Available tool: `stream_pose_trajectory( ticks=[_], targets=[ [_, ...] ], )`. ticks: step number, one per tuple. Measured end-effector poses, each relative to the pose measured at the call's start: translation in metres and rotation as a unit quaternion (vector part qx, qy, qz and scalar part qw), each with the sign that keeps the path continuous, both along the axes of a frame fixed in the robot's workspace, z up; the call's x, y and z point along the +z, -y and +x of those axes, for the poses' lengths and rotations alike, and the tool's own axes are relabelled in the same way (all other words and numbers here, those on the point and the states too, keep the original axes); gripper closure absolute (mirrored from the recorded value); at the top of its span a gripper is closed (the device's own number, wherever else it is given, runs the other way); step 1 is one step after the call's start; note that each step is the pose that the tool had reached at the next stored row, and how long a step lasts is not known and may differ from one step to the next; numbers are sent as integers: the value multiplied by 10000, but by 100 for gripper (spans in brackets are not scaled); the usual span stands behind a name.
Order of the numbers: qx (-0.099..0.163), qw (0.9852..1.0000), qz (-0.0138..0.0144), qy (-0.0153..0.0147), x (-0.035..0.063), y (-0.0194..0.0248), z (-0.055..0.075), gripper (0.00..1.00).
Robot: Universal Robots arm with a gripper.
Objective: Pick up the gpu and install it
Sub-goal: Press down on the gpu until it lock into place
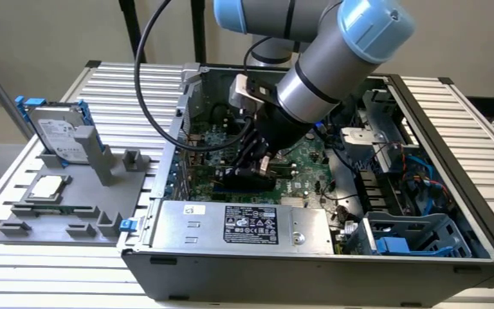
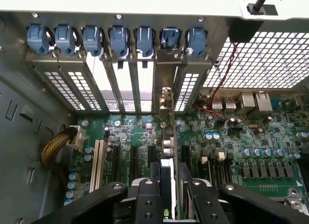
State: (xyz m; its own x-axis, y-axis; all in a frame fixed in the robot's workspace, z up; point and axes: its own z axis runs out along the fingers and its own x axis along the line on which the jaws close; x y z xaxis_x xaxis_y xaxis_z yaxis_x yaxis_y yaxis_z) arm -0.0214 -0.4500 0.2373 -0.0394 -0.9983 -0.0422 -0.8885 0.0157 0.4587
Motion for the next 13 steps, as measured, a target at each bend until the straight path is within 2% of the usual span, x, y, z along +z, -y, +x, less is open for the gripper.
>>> stream_pose_trajectory(
  ticks=[13],
  targets=[
    [0, 10000, -4, -5, -8, -1, 0, 100]
  ],
)
